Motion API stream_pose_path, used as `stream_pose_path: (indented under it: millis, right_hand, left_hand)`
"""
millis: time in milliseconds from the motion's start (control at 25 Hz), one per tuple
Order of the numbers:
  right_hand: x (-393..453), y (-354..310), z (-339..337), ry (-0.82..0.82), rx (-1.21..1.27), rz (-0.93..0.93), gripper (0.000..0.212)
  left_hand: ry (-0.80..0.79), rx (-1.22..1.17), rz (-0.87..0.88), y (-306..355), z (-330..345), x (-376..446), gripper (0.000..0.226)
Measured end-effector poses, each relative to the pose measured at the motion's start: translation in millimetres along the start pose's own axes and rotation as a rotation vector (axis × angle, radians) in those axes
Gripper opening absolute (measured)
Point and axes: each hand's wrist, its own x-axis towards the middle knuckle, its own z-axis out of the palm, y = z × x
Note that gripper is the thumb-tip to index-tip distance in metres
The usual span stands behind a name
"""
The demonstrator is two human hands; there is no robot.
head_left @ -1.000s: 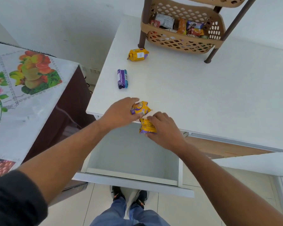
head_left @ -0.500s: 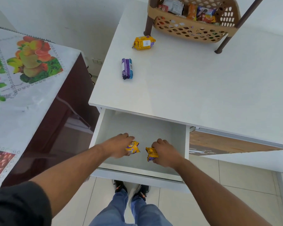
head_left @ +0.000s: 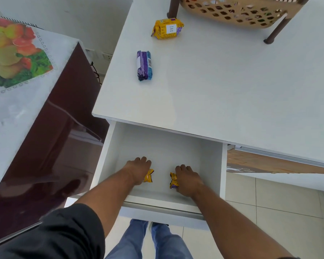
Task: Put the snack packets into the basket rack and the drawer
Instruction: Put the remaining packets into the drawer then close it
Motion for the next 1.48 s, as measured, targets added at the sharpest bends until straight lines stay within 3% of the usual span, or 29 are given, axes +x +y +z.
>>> stream_pose_path:
  millis: [320, 400, 480, 600, 680, 760, 840, 1000, 1200, 1480]
  right_hand:
    - [5.0, -3.1, 2.1, -0.019, -0.039, -0.007, 0.07]
    - [0.1, -8.8, -9.6, 0.039, 0.027, -0.056, 0.065]
    - [-11.7, -15.2, -30.0, 0.241, 0.09, -0.158, 0.046]
    - [-34.2, -20.2, -65.7, 0.755, 0.122, -0.359, 0.011]
    - [-47.8, -21.7, -97.0, 1.01, 0.153, -0.483, 0.005]
    - [-53.6, -20.3, -134.8, 1.122, 0.168, -0.544, 0.004]
    - [-47.7, -17.5, -175.3, 1.147, 0.143, -0.501, 0.011]
    - [-2.9, -10.4, -260.2, 1.121, 0.032, -0.291, 0.041]
    - [64.3, -7.7, -339.2, 0.972, -0.082, -0.126, 0.072]
    - [117.4, -9.9, -397.5, 0.858, -0.108, -0.037, 0.076]
  left_hand:
    - [0.013, 0.094, -0.027, 8.6, 3.2, 2.4, 0.068]
    - [0.049, 0.047, -0.005, 11.8, -7.2, -2.5, 0.061]
    - [0.168, -0.062, 0.04, 16.8, -25.1, -12.9, 0.046]
    - [0.479, -0.197, 0.16, 24.3, -61.8, -44.1, 0.019]
    - [0.71, -0.283, 0.205, 25.7, -87.2, -67.9, 0.01]
    - [0.889, -0.404, 0.222, 22.8, -113.3, -82.1, 0.005]
    - [1.022, -0.565, 0.171, 15.1, -142.9, -83.8, 0.004]
    - [1.199, -0.859, -0.14, -17.7, -212.5, -56.3, 0.022]
    - [1.036, -0.771, -0.522, -47.1, -266.2, -13.3, 0.073]
    - [0.94, -0.721, -0.603, -67.0, -276.9, 11.1, 0.079]
